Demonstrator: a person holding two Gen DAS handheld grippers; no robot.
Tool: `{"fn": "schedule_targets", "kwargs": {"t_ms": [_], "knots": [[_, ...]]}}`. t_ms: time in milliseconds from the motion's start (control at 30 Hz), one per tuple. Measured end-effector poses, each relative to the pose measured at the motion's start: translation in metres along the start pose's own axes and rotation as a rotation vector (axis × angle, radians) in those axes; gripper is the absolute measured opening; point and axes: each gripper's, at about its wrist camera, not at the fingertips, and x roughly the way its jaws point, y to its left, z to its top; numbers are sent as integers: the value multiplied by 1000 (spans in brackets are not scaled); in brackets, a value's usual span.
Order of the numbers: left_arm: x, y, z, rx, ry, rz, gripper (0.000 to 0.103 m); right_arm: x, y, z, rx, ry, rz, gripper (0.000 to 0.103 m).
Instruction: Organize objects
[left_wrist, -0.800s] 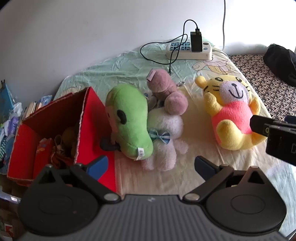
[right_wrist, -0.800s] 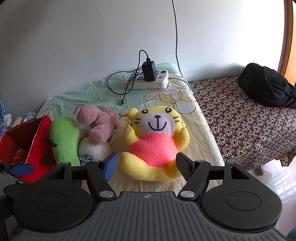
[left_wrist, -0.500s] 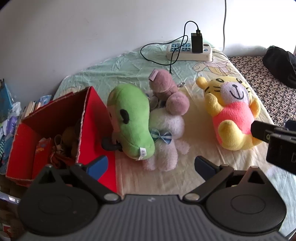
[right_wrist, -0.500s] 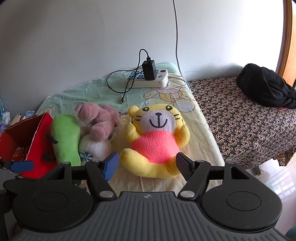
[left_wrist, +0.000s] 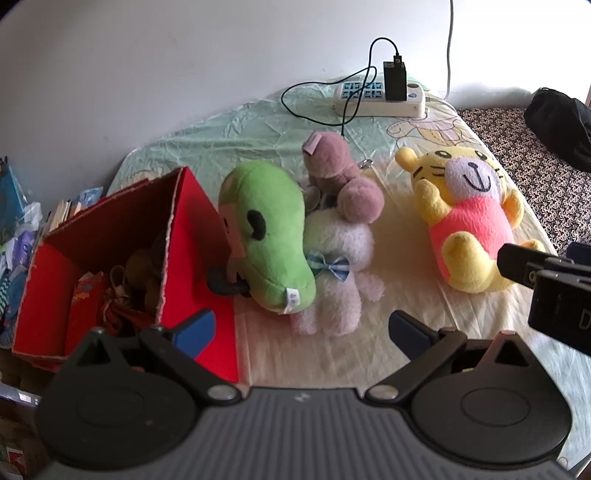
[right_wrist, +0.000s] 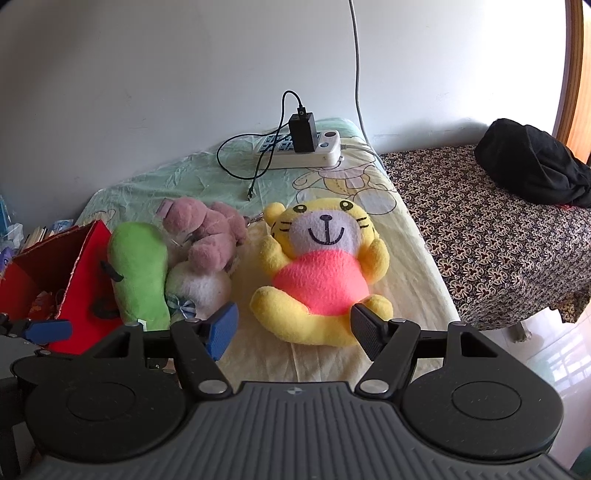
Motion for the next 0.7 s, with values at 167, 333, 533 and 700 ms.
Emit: {"fn": "schedule_targets", "kwargs": {"t_ms": [167,333,533,700], "knots": [[1,0,0,0,2,0,101,1,-1,-1,12,3,5,70],[2,-2,1,8,5,-2,101,2,-2,-1,14,6,5,70],[3,-6,2,20,5,-4,101,2,-7,-2,16,3,2,70],[5,-11,3,27,14,-14,101,0,-11,-2,23,-4,5,70]]}}
